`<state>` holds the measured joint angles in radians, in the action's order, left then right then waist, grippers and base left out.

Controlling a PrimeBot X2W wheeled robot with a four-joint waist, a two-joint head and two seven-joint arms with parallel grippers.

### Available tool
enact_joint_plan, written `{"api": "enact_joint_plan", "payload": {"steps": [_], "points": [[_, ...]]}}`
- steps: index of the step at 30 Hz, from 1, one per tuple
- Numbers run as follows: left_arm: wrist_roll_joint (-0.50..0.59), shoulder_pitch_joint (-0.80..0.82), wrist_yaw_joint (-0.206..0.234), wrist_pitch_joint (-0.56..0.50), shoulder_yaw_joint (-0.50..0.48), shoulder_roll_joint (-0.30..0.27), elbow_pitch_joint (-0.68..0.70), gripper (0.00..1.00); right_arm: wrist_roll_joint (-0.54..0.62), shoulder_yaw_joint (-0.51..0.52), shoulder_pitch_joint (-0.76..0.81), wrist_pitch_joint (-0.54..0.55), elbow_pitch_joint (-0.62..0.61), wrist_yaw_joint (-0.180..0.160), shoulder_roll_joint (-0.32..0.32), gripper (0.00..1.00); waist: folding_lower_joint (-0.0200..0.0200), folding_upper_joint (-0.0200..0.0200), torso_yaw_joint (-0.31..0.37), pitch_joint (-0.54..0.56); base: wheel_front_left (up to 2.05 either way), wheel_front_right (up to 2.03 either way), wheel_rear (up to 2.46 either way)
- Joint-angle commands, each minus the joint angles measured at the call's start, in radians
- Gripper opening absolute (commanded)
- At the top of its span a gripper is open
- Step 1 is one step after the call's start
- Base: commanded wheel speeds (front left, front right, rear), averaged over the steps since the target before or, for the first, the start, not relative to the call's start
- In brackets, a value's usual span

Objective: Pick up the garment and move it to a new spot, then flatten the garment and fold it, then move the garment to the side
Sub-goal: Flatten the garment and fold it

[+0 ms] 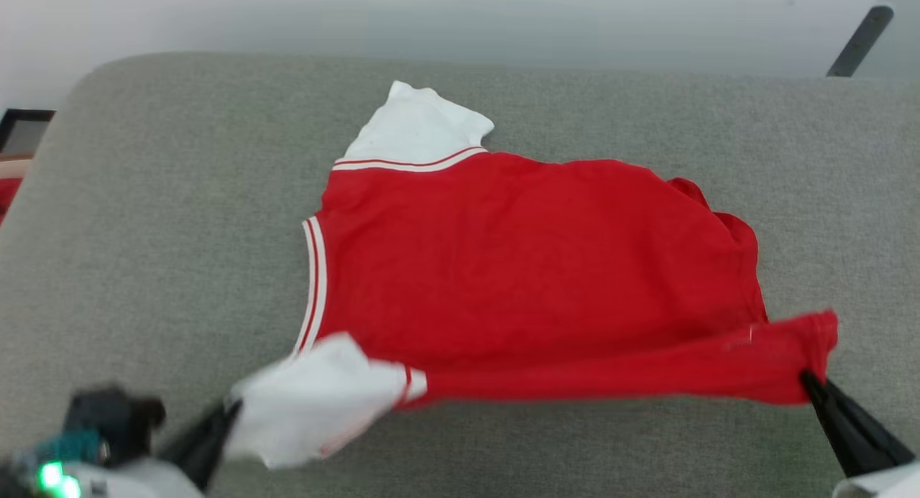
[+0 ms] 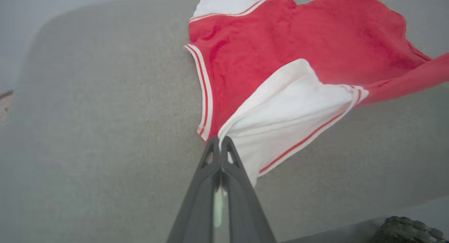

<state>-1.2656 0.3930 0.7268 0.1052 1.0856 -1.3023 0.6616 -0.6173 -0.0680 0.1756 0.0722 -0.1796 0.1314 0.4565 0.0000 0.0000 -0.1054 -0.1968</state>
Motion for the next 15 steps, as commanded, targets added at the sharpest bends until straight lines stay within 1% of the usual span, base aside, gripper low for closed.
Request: {"api": "enact_joint_plan", "payload": {"steps": [1, 4, 7, 8, 10, 11, 15], "points": [[0.054, 0.052, -0.026, -0.033, -0.005, -0.014, -0.022, 0.00, -0.004, 0.006, -0.030, 0.009, 0.000, -0.001, -0.005, 0.00, 0.0000, 0.0000, 0.010, -0.011, 0.00, 0.00, 0.00], [0.150, 0.165, -0.114, -0.111, -0.012, 0.008, -0.088, 0.00, 0.004, 0.003, -0.084, 0.038, 0.007, -0.001, -0.011, 0.00, 0.0000, 0.0000, 0.017, -0.024, 0.00, 0.00, 0.00], [0.225, 0.269, -0.216, -0.179, -0.011, 0.061, -0.184, 0.00, 0.015, -0.001, -0.137, 0.064, 0.021, -0.001, -0.018, 0.00, 0.0000, 0.0000, 0.025, -0.040, 0.00, 0.00, 0.00], [0.279, 0.368, -0.348, -0.241, 0.010, 0.162, -0.333, 0.00, 0.038, 0.004, -0.203, 0.099, 0.051, -0.001, -0.035, 0.00, 0.0000, 0.0000, 0.036, -0.063, 0.00, 0.00, 0.00], [0.295, 0.397, -0.399, -0.267, 0.026, 0.199, -0.416, 0.00, 0.049, 0.011, -0.233, 0.120, 0.065, -0.001, -0.049, 0.00, 0.0000, 0.0000, 0.042, -0.076, 0.00, 0.00, 0.00], [0.298, 0.421, -0.446, -0.281, 0.037, 0.242, -0.487, 0.00, 0.062, 0.010, -0.259, 0.136, 0.075, -0.001, -0.059, 0.00, 0.0000, 0.0000, 0.048, -0.090, 0.00, 0.00, 0.00], [0.293, 0.448, -0.527, -0.295, 0.058, 0.307, -0.625, 0.00, 0.083, 0.007, -0.292, 0.178, 0.095, -0.001, -0.078, 0.00, 0.0000, 0.0000, 0.051, -0.115, 0.00, 0.00, 0.00]]}}
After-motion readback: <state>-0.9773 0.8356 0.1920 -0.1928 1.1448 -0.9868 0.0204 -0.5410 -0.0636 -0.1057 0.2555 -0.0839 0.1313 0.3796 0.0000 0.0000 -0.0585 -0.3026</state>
